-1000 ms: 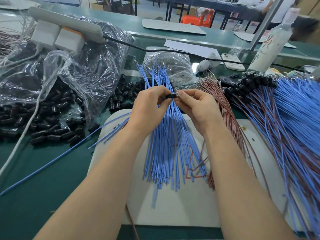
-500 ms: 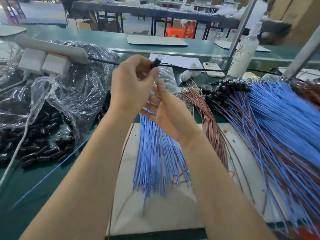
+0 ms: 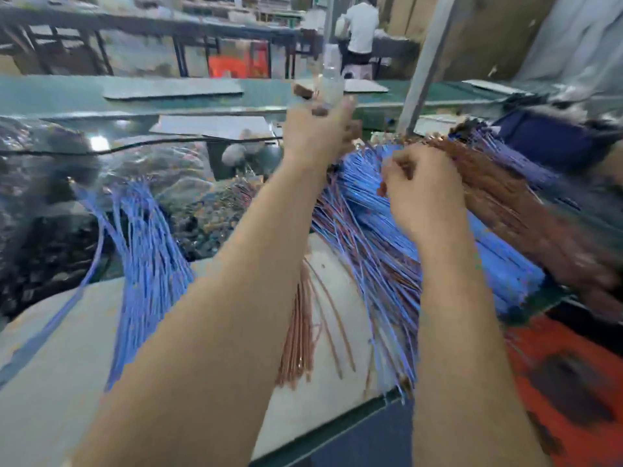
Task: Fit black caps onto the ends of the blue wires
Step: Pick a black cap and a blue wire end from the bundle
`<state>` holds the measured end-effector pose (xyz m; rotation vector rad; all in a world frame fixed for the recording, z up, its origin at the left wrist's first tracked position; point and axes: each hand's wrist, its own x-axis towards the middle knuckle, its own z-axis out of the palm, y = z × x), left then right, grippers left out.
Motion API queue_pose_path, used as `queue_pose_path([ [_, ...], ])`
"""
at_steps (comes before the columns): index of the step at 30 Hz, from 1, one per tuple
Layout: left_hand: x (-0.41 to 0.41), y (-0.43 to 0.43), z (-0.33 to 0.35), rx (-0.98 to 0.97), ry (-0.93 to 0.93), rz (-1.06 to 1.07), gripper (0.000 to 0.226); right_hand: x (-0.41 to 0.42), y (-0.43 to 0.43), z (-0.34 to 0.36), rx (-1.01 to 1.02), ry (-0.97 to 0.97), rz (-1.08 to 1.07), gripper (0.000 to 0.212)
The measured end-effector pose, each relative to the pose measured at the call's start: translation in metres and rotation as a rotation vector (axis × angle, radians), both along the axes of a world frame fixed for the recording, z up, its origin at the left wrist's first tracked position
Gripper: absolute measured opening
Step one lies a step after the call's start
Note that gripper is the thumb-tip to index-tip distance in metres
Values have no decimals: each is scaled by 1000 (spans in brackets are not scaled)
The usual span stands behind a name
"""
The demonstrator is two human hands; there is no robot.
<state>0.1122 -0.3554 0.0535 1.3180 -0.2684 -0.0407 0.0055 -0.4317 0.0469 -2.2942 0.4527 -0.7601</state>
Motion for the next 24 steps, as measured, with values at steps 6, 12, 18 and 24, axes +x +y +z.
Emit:
queue_pose_path([
  [6,-15,-18,-94,794,-137,132,14,29,-11,-86,-45,323,-219,22],
  [12,-5,-10,-82,719,-160,169,13,38,-1,-77,9,39,-210,19],
  [18,0,61,-40,176,-116,372,11,59,84,-36,126,-280,106,13],
  [24,-3,196,-39,101,-67,652,12,81,190,-50,216,3,550,12],
])
